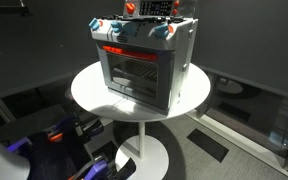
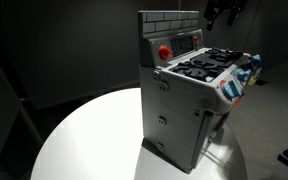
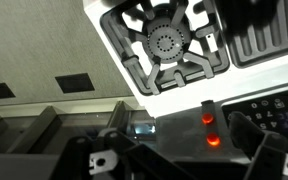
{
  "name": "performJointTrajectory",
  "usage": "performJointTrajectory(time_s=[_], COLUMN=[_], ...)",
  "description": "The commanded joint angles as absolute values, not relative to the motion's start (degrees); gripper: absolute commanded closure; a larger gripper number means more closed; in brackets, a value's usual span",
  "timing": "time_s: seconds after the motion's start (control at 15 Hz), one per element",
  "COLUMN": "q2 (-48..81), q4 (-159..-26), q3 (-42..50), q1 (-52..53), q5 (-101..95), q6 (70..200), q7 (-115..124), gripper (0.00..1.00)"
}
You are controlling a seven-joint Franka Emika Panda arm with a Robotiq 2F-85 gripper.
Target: Press the top button on the right side of the stove.
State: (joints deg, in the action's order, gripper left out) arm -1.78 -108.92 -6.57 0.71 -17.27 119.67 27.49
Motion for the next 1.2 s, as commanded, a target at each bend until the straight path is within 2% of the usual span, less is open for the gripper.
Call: performJointTrajectory(time_s=[0.0,1.13], q2=[2.2,10.9], q4=[-104.2,-97.2], q3=[-5.1,-2.2], q1=[1.3,3.2], q5=[-18.3,-13.9], q6=[116.9,122.8], q7=[29.9,24.0], gripper=[0.00,0.00])
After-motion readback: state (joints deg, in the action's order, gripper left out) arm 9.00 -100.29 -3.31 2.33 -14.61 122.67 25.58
